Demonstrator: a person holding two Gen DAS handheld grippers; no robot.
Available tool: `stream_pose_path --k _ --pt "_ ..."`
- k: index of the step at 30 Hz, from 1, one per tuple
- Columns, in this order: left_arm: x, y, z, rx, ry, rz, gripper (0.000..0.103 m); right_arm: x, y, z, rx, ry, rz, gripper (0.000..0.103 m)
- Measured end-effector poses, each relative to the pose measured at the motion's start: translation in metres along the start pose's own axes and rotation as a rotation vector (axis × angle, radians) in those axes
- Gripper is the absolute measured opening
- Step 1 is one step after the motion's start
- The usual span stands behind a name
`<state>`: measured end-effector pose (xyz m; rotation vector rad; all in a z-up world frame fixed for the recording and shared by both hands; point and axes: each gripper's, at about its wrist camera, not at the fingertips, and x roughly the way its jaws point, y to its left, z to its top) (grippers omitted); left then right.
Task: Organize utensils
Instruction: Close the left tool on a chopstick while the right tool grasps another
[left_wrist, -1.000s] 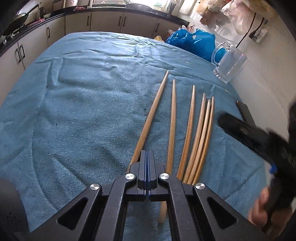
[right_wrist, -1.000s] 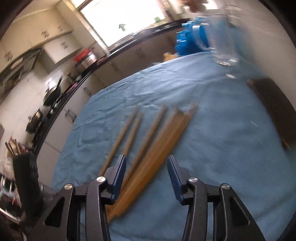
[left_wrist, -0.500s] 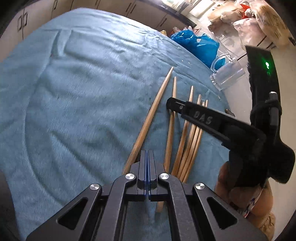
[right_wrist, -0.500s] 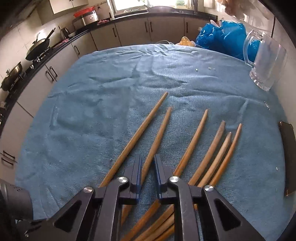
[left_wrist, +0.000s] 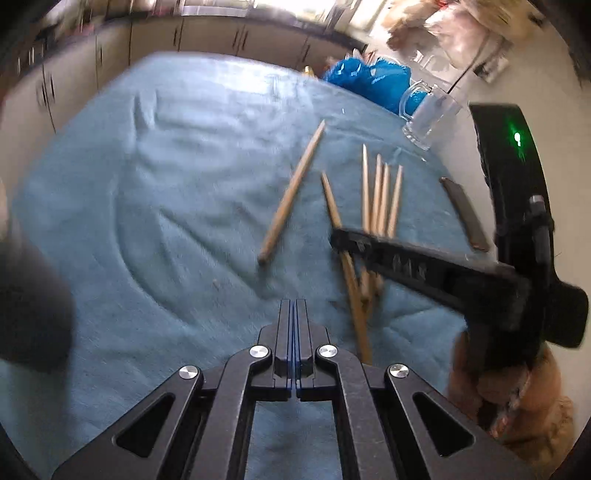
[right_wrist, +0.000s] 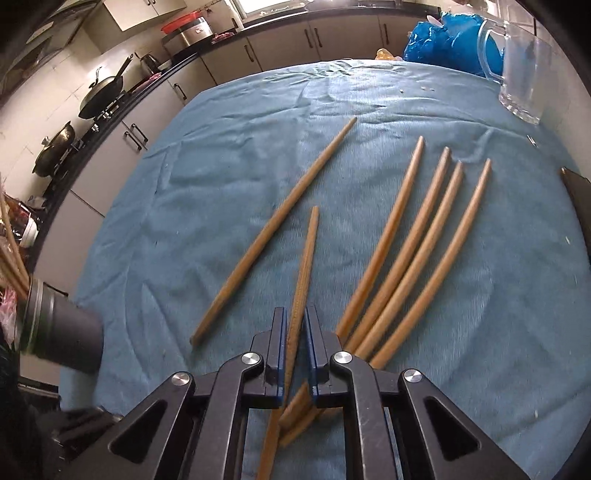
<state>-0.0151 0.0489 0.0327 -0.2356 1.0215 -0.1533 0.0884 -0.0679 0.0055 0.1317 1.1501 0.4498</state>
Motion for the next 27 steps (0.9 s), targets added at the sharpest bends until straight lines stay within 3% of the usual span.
stream_pose_path --k 1,4,6,10,12,13,14,16,18,23,27 --pt "-0.001 -0.004 0.004 0.034 -0.032 0.041 0.006 -0.001 -0.002 -0.003 0.008 -0.005 0.008 0.01" --pt "0.009 -0.012 0.017 0.118 -0.113 0.134 0.036 -0.002 -0.008 -0.006 0.046 -0.017 0.04 0.01" --pt "0.022 -0.012 0.027 0.139 -0.117 0.171 0.036 -0.002 -0.014 -0.007 0.081 -0.021 0.072 0.009" --pt "0.045 -0.005 0.038 0.151 -0.069 0.15 0.036 -0.004 -0.025 -0.01 0.127 -0.026 0.124 0.009" --pt "0.055 -0.006 0.04 0.172 -0.058 0.183 0.036 -0.004 -0.027 -0.011 0.136 -0.03 0.142 0.009" --pt "0.056 -0.008 0.042 0.185 -0.066 0.197 0.033 -0.004 -0.027 -0.011 0.136 -0.03 0.145 0.009" --pt "0.057 -0.009 0.043 0.189 -0.064 0.212 0.016 -0.004 -0.027 -0.011 0.134 -0.031 0.147 0.009" --pt "0.058 -0.007 0.046 0.167 -0.047 0.211 0.007 -0.003 -0.027 -0.01 0.131 -0.034 0.148 0.009" --pt "0.056 -0.005 0.047 0.127 -0.021 0.204 0.006 -0.004 -0.028 -0.01 0.131 -0.035 0.152 0.009" --pt "0.035 0.003 0.023 0.01 0.048 0.12 0.006 -0.005 -0.033 -0.012 0.137 -0.03 0.162 0.008" --pt "0.012 0.0 -0.013 -0.008 0.083 0.109 0.006 -0.009 -0.028 -0.019 0.117 -0.018 0.148 0.008"
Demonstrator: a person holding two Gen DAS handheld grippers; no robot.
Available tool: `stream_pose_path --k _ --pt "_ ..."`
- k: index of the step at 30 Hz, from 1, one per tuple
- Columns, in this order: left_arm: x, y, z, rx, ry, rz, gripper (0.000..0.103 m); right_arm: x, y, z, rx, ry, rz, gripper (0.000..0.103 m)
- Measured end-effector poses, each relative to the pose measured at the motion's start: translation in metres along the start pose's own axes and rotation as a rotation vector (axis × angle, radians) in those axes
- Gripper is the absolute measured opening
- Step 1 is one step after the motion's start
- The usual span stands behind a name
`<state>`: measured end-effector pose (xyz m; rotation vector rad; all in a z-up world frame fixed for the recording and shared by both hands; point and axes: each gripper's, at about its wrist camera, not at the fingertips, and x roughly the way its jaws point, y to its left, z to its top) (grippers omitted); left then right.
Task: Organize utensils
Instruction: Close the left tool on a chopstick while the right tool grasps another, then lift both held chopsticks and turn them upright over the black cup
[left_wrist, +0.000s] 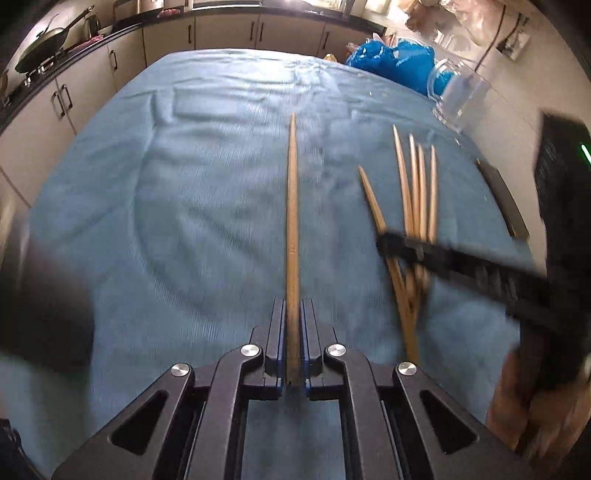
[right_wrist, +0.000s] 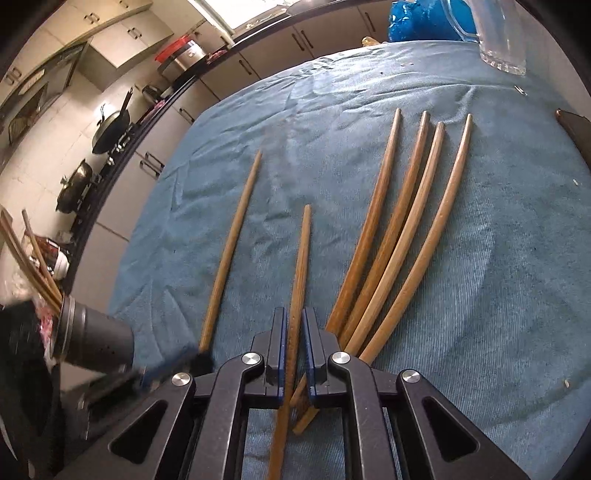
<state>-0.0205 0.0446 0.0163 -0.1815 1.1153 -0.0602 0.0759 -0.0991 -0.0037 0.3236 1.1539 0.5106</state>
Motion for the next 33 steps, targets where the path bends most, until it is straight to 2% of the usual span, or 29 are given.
stream_pose_path --k 4,8,13,15,16,19,20,25,27,30,32,33 --pt "-0.022 0.005 -0.04 -0.01 0.034 -0.03 0.007 -0.004 0.011 -0.017 -0.039 0.038 0.003 0.008" --pt "-0.039 0.008 -0.065 0.016 0.063 -0.041 0.007 -0.012 0.018 -0.041 -0.068 0.068 0.016 0.008" --pt "-0.055 0.007 -0.075 0.043 0.079 -0.058 0.007 -0.028 0.012 -0.068 -0.074 0.103 0.022 0.008" --pt "-0.061 0.005 -0.077 0.059 0.079 -0.06 0.011 -0.035 0.006 -0.078 -0.07 0.108 0.024 0.008" --pt "-0.065 0.005 -0.077 0.068 0.074 -0.064 0.016 -0.039 0.004 -0.081 -0.074 0.105 0.019 0.008" --pt "-0.071 0.001 -0.07 0.09 0.034 -0.059 0.032 -0.048 -0.001 -0.089 -0.08 0.105 -0.011 0.008" --pt "-0.072 0.0 -0.065 0.094 0.022 -0.053 0.032 -0.05 -0.002 -0.091 -0.084 0.108 -0.026 0.008" --pt "-0.054 -0.008 -0.036 0.119 -0.005 -0.001 0.032 -0.053 -0.001 -0.092 -0.123 0.133 -0.098 0.015" --pt "-0.04 -0.009 -0.024 0.125 -0.006 0.053 0.032 -0.051 0.004 -0.091 -0.153 0.146 -0.122 0.016" --pt "-0.017 -0.006 -0.007 0.125 0.037 0.076 0.032 -0.05 0.011 -0.093 -0.208 0.165 -0.165 0.019" --pt "-0.006 -0.002 0.001 0.103 0.068 0.063 0.023 -0.048 0.015 -0.094 -0.237 0.18 -0.185 0.02" --pt "-0.005 -0.002 0.003 0.105 0.063 0.069 0.022 -0.047 0.017 -0.093 -0.253 0.19 -0.196 0.02"
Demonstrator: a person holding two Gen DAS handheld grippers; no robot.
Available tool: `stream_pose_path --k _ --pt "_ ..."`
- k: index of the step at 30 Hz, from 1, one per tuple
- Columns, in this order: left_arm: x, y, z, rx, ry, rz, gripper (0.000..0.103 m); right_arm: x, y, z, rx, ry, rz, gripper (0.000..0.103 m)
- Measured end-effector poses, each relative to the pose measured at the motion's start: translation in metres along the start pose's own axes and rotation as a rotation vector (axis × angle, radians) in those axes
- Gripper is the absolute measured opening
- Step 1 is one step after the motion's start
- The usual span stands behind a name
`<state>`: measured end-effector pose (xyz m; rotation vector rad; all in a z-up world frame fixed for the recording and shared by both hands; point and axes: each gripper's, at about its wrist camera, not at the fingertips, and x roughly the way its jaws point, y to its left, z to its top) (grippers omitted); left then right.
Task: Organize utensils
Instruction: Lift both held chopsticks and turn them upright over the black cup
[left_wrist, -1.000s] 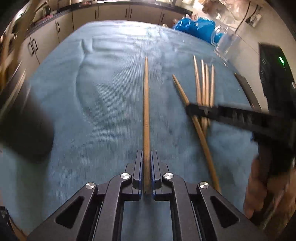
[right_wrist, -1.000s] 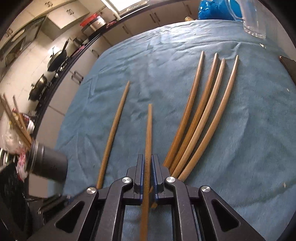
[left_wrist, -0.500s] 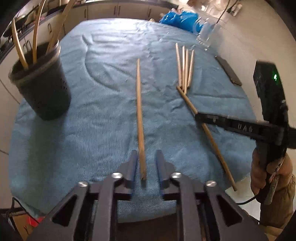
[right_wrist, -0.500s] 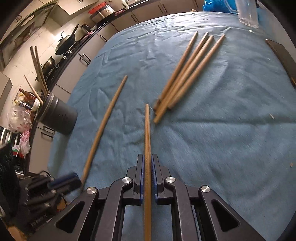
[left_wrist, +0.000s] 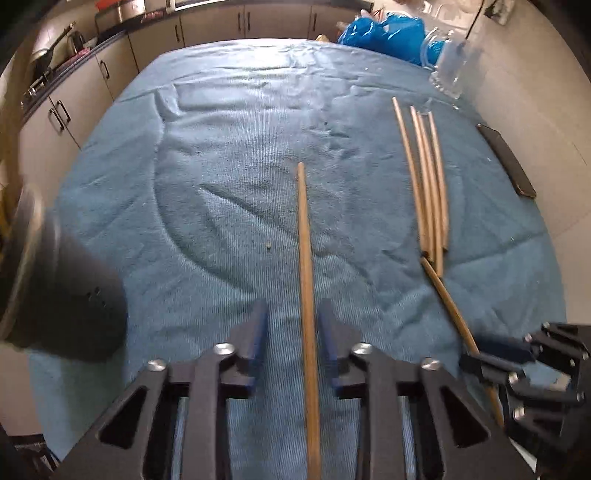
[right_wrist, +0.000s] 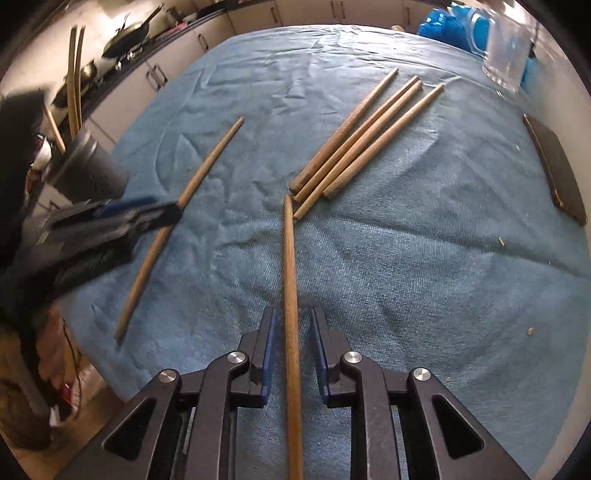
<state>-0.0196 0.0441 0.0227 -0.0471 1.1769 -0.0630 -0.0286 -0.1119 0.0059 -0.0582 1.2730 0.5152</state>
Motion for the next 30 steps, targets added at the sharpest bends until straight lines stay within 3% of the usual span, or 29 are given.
stream_pose_path --k 11,17,19,21,23,26,30 --pt "0.008 0.0 0.018 -0.016 0.033 -0.002 0.022 0.015 0.016 0.037 -0.132 0.147 -0.089 0.02" --pt "0.011 -0.002 0.023 0.014 0.037 -0.012 0.022 0.022 0.023 0.046 -0.159 0.17 -0.105 0.02" --pt "0.013 -0.002 0.026 0.009 0.037 -0.021 0.022 0.022 0.025 0.045 -0.169 0.154 -0.112 0.019" --pt "0.014 -0.002 0.026 0.004 0.034 -0.033 0.022 0.024 0.03 0.044 -0.167 0.122 -0.114 0.012" --pt "0.012 0.003 0.024 -0.019 0.028 -0.051 0.006 0.021 0.035 0.034 -0.166 0.08 -0.106 0.008" --pt "0.006 0.011 0.016 -0.063 0.005 -0.115 0.006 0.018 0.042 0.028 -0.119 0.023 -0.067 0.007" --pt "-0.015 0.014 0.002 -0.077 -0.058 -0.146 0.006 0.004 0.045 0.014 -0.072 -0.063 0.008 0.007"
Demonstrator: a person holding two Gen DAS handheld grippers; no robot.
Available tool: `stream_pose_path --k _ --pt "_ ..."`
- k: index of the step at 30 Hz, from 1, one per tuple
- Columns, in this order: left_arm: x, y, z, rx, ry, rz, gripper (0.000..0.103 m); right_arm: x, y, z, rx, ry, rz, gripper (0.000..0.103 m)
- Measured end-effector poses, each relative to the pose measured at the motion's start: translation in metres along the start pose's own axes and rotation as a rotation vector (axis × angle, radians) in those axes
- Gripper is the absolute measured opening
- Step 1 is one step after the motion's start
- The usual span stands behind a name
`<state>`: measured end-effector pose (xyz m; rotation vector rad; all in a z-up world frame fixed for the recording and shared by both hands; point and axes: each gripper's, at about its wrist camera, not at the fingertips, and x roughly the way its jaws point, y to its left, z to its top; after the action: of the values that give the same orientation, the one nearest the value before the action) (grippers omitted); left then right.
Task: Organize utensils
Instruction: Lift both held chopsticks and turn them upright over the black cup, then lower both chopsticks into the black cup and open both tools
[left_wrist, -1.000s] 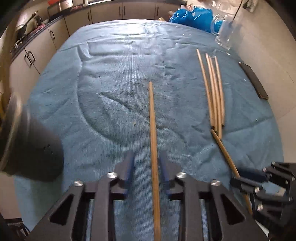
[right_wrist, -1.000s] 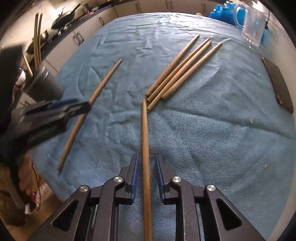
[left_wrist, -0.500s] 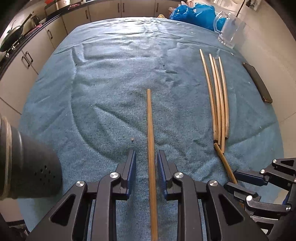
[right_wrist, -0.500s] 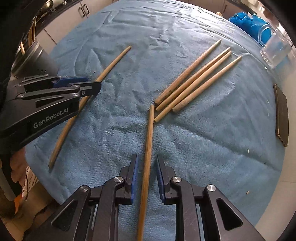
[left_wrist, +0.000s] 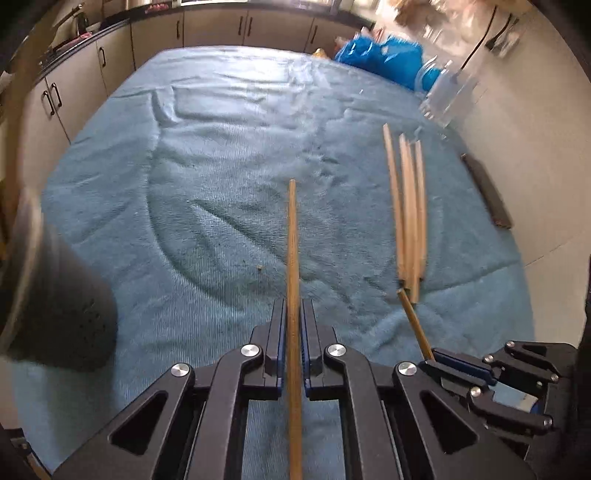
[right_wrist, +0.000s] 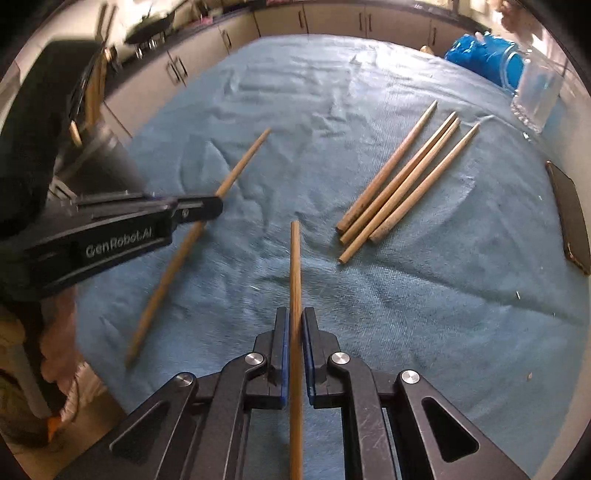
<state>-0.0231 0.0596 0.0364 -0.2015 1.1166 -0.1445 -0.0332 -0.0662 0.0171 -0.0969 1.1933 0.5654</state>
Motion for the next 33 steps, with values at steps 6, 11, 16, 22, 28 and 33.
stream_pose_path --k 6,11,16,22,28,33 --pt "-0.044 -0.008 -0.021 0.024 -0.119 -0.055 0.006 -0.039 0.002 -0.012 0.02 -0.153 0.044 0.007" --pt "-0.089 -0.011 -0.034 0.037 -0.261 -0.128 0.006 -0.066 0.005 -0.01 0.052 -0.265 0.076 0.007" --pt "-0.127 -0.007 -0.042 0.035 -0.381 -0.154 0.006 -0.089 0.011 -0.005 0.065 -0.368 0.094 0.007" --pt "-0.172 0.017 -0.039 -0.008 -0.51 -0.162 0.006 -0.116 0.034 0.007 0.031 -0.474 0.096 0.007" --pt "-0.221 0.059 -0.023 -0.074 -0.66 -0.099 0.006 -0.143 0.075 0.043 -0.025 -0.623 0.149 0.007" --pt "-0.234 0.101 -0.001 -0.168 -0.765 -0.01 0.006 -0.155 0.11 0.083 -0.033 -0.751 0.224 0.007"
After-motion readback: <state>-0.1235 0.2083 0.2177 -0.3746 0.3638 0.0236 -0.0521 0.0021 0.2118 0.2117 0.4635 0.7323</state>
